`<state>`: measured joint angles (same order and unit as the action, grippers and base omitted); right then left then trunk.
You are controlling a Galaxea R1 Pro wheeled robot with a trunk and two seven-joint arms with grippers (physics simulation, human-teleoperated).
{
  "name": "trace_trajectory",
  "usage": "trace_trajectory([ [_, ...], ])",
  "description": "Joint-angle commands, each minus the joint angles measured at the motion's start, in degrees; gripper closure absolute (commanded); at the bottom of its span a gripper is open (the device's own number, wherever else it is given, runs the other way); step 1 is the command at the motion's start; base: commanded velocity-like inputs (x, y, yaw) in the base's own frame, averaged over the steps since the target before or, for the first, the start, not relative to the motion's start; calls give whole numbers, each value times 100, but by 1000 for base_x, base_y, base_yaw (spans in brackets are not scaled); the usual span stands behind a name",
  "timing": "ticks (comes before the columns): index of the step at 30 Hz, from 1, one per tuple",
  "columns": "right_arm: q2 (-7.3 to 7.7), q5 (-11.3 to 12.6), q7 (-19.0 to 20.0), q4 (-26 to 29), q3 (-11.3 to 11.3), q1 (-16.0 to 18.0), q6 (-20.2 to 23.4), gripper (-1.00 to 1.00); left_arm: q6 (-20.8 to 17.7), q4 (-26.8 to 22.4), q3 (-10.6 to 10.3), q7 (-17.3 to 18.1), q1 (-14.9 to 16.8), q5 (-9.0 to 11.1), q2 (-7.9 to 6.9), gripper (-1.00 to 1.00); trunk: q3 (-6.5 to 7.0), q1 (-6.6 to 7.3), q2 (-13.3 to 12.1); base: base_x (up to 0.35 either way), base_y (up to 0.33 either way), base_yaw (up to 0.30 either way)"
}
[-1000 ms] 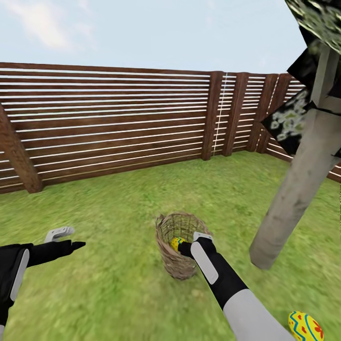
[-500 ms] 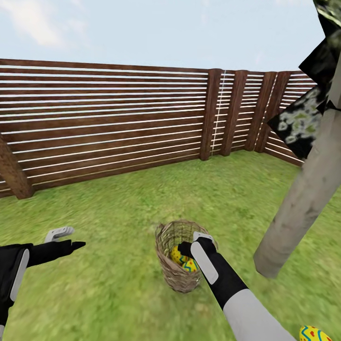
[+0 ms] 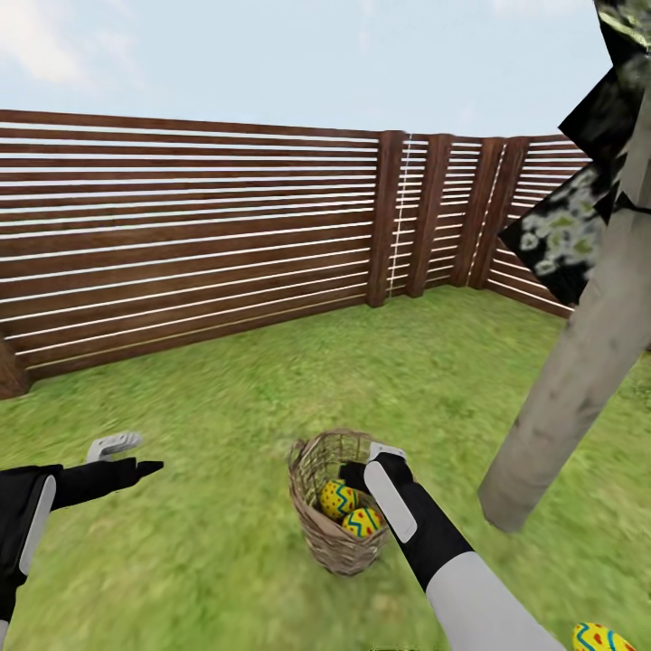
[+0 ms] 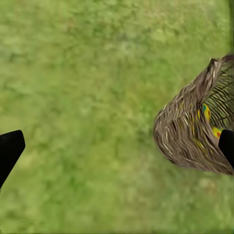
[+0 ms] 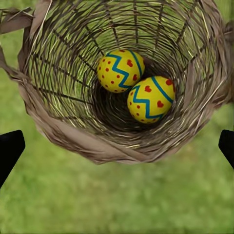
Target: Take the three Easter eggs out of the wicker basket on the lawn in the garden, then place them on the lawn next to a single tree (choose any tree) so that all three eggs are next to the same tree and none are left in the basket.
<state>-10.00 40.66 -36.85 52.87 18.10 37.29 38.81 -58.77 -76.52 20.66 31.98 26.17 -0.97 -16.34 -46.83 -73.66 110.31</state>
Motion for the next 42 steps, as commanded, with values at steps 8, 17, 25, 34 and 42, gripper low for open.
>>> trace_trajectory([
  [8,0,56,-59,-5,10,6,4,-100,-29,-3,8,28,2,-8,-2,-100,-6,1,3,10,124,-278],
  [17,0,56,-59,-13,9,6,4,-100,-29,-3,8,28,2,-10,-3,-100,-6,1,3,144,258,-253],
  [25,0,56,-59,-12,9,6,4,-100,-29,-3,8,28,2,-16,-1,-100,-6,1,3,105,306,-31],
  [34,0,56,-59,-12,9,6,4,-100,-26,-3,0,28,2,-20,-1,-100,-4,1,3,87,145,-4],
  [42,0,56,-59,-13,9,6,4,-100,-27,-9,7,30,2,-3,1,-100,16,1,3,44,5,-70],
])
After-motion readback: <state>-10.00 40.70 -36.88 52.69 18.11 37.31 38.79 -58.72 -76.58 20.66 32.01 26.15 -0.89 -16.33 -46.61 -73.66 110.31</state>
